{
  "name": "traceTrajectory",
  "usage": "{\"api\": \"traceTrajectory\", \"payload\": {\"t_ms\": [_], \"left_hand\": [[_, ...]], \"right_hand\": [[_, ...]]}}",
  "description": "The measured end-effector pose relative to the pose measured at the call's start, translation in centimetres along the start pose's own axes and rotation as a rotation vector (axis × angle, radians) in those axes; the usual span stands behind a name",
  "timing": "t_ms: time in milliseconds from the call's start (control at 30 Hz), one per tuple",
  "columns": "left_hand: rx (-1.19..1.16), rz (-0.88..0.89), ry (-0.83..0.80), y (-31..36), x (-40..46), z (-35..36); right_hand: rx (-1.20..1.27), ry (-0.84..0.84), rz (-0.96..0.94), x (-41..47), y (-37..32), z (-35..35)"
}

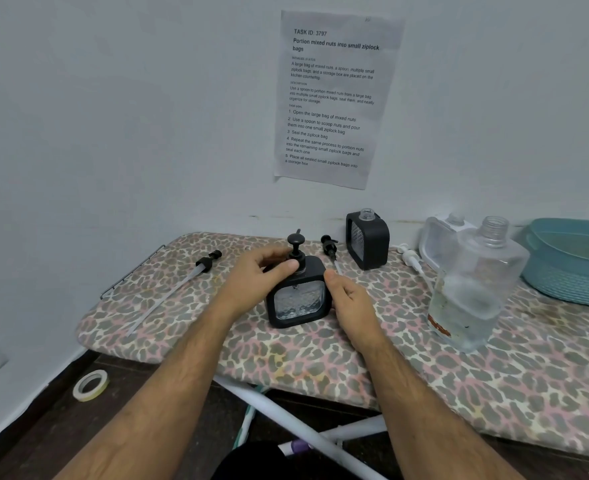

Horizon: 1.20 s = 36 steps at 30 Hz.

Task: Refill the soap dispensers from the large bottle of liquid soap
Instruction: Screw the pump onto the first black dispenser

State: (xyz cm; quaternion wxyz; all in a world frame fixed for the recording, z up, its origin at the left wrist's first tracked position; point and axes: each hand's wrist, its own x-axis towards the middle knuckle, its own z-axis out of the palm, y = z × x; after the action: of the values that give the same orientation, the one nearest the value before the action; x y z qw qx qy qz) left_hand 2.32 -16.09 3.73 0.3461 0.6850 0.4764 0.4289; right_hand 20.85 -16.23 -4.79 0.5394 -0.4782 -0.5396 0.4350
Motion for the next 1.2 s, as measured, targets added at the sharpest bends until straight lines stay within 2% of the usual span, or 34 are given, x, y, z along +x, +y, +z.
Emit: {"api": "traceTrajectory", "payload": {"t_ms": [167, 400, 767, 933, 1067, 1200], "left_hand": [[0.185, 0.001, 0.080, 0.1, 0.5, 1.0], [0.134, -0.029, 0.103, -0.5, 0.6, 0.7], [0.213, -0.008, -0.141, 0.6, 0.1, 0.0], [0.386, -0.005, -0.096, 0.8, 0.8, 0.5], [0.340, -0.036, 0.008, 0.6, 1.1, 0.2], [0.271, 0.015, 0.045, 0.1, 0.8, -0.1]], "right_hand": [[-0.011, 0.007, 0.004, -0.1, 0.0, 0.0], [-0.006, 0.013, 0.005, -0.1, -0.2, 0.1], [-0.002, 0.016, 0.003, -0.2, -0.2, 0.1], [0.001, 0.014, -0.010, -0.3, -0.4, 0.1], [-0.020, 0.025, 0.010, -0.2, -0.2, 0.1], [-0.043, 0.030, 0.010, -0.2, -0.3, 0.1]]}}
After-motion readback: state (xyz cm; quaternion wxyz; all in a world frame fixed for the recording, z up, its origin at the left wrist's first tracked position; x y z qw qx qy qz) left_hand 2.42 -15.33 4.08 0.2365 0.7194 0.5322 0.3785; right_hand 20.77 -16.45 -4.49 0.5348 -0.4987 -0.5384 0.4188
